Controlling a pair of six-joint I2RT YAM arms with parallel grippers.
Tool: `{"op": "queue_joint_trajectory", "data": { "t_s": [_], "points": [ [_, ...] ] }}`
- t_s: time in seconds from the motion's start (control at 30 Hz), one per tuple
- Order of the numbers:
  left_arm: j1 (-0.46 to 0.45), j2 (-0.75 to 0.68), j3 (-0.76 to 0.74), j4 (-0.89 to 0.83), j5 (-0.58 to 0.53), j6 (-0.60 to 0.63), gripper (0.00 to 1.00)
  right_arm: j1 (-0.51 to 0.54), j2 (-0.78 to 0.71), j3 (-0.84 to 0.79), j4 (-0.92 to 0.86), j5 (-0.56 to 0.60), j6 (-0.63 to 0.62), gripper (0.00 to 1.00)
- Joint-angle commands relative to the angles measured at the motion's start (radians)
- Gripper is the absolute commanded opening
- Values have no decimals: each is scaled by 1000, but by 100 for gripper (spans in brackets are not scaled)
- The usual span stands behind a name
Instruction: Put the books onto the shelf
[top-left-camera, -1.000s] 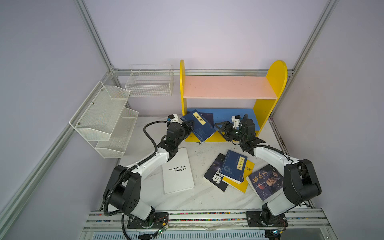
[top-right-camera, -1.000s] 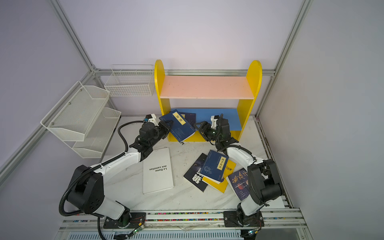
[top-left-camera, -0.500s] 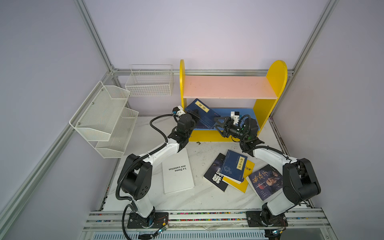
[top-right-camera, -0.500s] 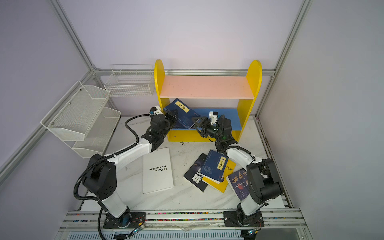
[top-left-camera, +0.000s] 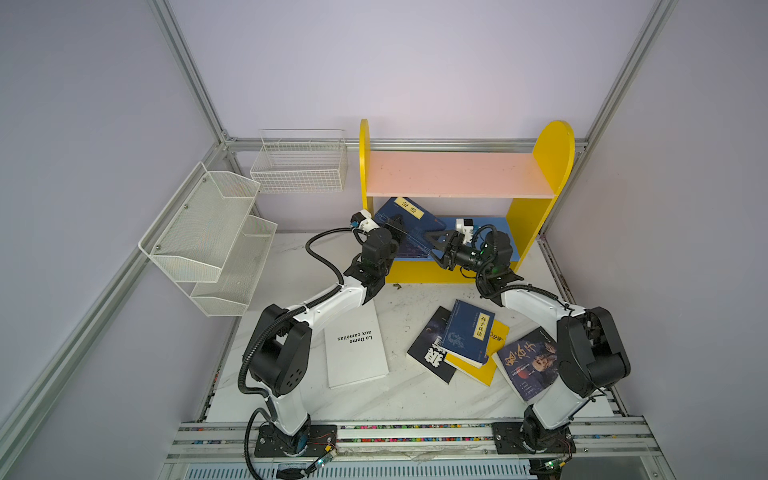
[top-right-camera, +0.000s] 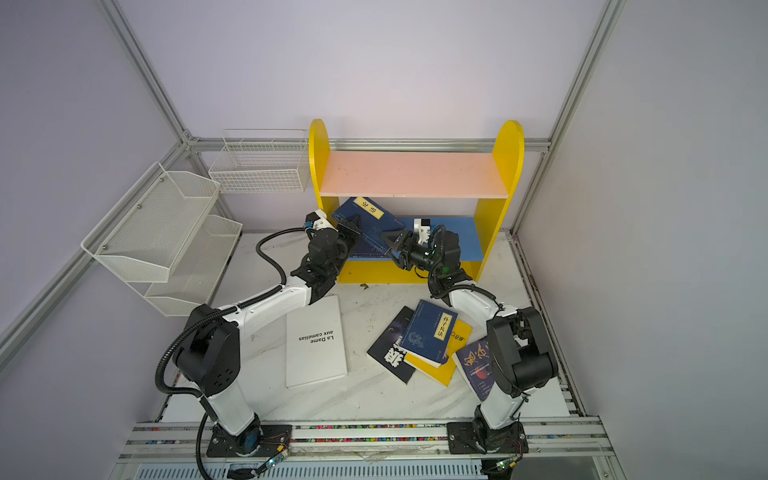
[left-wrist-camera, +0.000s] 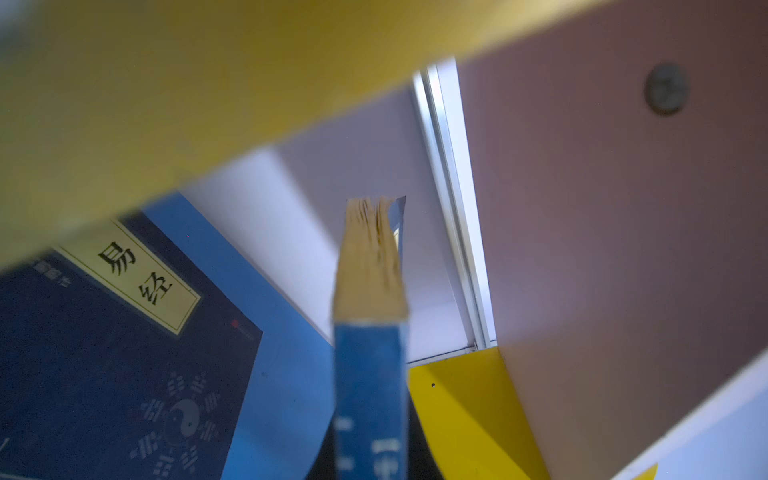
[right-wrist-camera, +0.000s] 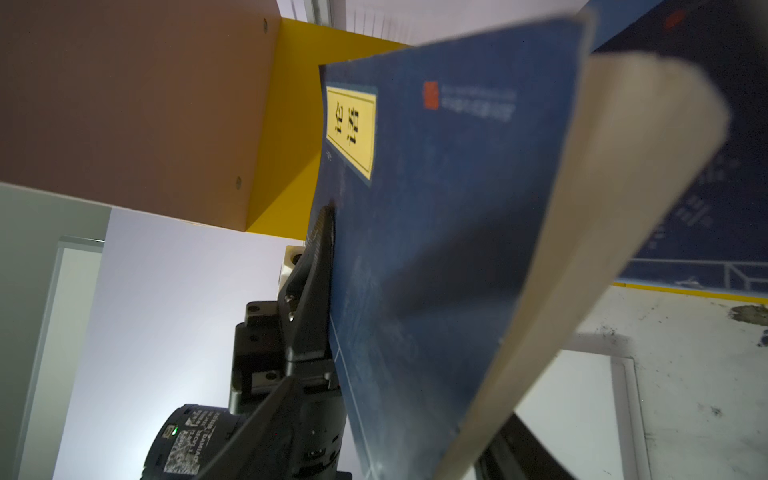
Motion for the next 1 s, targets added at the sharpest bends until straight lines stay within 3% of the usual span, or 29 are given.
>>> {"op": "queue_joint_trajectory", "data": {
  "t_s": [0.0,0.2,0.3,0.43,0.6,0.73,0.83,0.97],
  "points": [
    [-7,-11,102,107,-33,23,4,3,29,21,98,-17,77,52],
    [-11,-8,93,131,-35,24,4,5,22,24,99,-16,75,23],
    [-11,-9,82,144,-17,23,13,1,13,23,86,0,62,10],
    [-11,-67,23,119,-16,69,52,-12,31,36,85,18,50,5],
    [-1,-221,-85,-73,-18,149,79,-47,66,113,-11,-14,-36,1],
    [13,-393,-160,-372,-39,227,89,-68,121,257,-328,-41,-248,0],
    [40,-502,-205,-588,-62,254,93,-73,164,347,-461,-89,-383,0],
    [99,-645,-303,-725,-69,263,96,-76,227,443,-597,-166,-527,0]
  ]
}}
